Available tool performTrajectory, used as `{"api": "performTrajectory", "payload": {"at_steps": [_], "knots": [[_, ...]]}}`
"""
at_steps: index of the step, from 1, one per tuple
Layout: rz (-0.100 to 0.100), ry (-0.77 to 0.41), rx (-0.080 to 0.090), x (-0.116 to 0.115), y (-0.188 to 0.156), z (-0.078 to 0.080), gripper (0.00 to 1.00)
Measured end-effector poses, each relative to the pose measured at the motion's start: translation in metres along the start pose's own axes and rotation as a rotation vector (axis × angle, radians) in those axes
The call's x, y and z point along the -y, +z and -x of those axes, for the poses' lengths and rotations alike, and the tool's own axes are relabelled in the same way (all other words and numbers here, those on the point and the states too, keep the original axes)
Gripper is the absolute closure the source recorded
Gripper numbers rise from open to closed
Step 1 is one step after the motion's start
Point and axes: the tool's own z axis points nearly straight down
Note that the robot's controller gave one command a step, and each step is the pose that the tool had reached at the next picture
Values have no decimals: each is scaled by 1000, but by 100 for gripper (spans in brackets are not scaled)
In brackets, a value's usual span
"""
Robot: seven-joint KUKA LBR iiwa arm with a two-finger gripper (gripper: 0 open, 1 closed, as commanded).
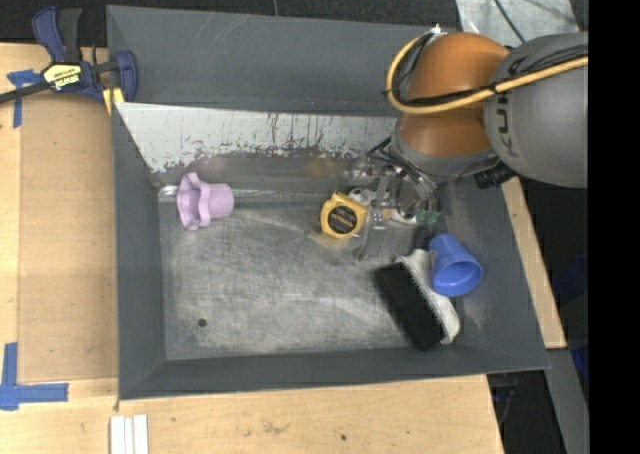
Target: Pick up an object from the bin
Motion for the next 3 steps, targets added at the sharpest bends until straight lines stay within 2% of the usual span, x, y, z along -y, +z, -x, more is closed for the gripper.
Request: {"api": "performTrajectory", "payload": {"at_steps": [1, 2, 3], "knots": [[0, -25, -4, 6, 55, 3, 0], [2, 49, 7, -18, 53, -3, 100], [2, 49, 7, -18, 53, -3, 100]]}}
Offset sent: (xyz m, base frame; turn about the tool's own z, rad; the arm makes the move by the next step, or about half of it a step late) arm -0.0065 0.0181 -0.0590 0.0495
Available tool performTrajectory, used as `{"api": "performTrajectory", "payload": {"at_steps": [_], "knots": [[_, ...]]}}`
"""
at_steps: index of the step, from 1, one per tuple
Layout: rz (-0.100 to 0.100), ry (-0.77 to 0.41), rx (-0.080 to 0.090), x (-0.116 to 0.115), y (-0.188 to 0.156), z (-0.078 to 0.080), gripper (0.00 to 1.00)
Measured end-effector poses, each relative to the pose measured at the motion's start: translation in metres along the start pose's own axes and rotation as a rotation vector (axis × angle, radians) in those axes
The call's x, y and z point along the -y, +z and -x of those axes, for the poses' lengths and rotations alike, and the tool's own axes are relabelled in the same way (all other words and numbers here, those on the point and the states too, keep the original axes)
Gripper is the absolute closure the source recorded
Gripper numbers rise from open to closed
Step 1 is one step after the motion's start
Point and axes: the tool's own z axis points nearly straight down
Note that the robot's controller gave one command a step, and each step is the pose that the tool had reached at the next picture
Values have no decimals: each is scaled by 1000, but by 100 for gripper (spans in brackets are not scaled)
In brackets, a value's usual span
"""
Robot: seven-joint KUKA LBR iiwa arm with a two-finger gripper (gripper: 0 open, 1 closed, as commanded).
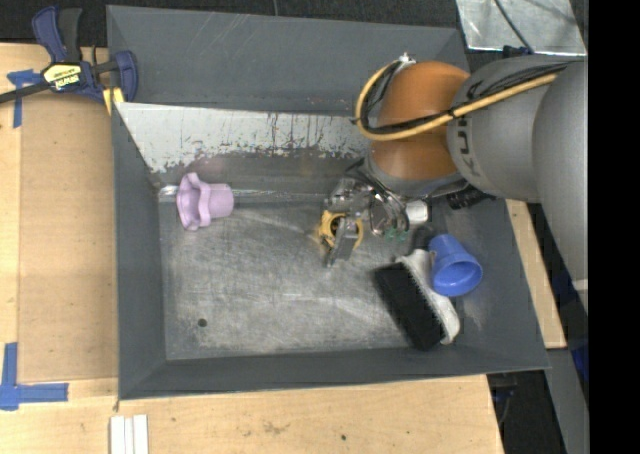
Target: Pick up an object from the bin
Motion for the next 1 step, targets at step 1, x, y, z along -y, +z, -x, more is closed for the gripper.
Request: {"api": "performTrajectory", "payload": {"at_steps": [1], "knots": [[-3, -118, -2, -2, 1, 3, 100]]}}
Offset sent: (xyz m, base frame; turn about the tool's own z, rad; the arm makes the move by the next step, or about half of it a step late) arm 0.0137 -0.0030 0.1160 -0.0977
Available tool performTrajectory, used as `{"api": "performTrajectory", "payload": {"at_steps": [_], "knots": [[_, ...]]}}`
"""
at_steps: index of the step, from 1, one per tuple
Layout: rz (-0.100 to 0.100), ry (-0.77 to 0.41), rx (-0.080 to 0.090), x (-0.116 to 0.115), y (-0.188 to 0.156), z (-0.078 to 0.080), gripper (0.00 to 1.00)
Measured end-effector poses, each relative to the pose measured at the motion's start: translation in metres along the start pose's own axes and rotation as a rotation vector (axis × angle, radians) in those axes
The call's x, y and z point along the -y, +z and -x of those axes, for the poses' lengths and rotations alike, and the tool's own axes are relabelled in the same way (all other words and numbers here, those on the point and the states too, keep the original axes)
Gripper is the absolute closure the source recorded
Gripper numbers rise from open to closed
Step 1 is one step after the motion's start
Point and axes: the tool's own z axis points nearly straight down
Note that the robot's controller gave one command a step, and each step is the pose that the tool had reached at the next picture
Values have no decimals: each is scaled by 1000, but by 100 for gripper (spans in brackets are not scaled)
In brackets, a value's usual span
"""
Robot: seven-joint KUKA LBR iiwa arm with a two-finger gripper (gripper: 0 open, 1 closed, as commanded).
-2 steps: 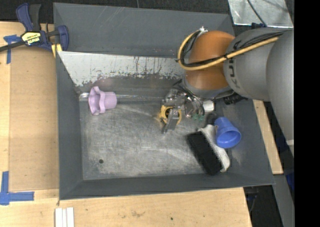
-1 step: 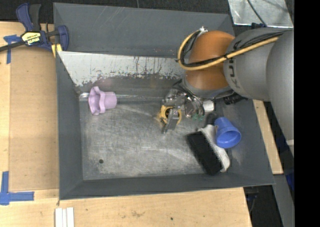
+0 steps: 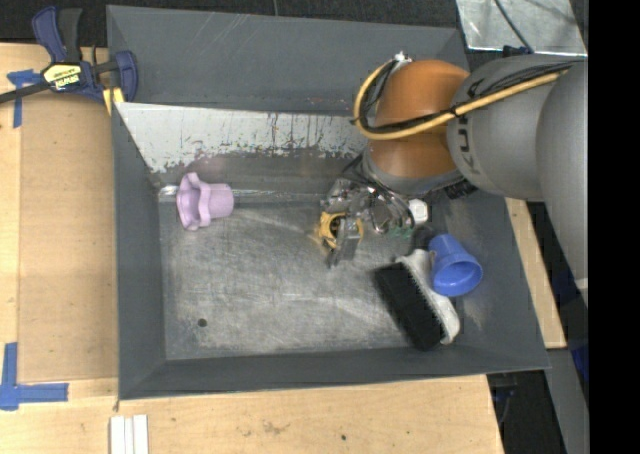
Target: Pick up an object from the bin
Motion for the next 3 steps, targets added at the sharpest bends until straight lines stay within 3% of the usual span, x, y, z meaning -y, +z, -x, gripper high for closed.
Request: {"api": "performTrajectory", "payload": {"at_steps": [1, 3], "knots": [[1, 20, -13, 6, -117, 13, 100], [1, -37, -21, 0, -132, 6, 100]]}}
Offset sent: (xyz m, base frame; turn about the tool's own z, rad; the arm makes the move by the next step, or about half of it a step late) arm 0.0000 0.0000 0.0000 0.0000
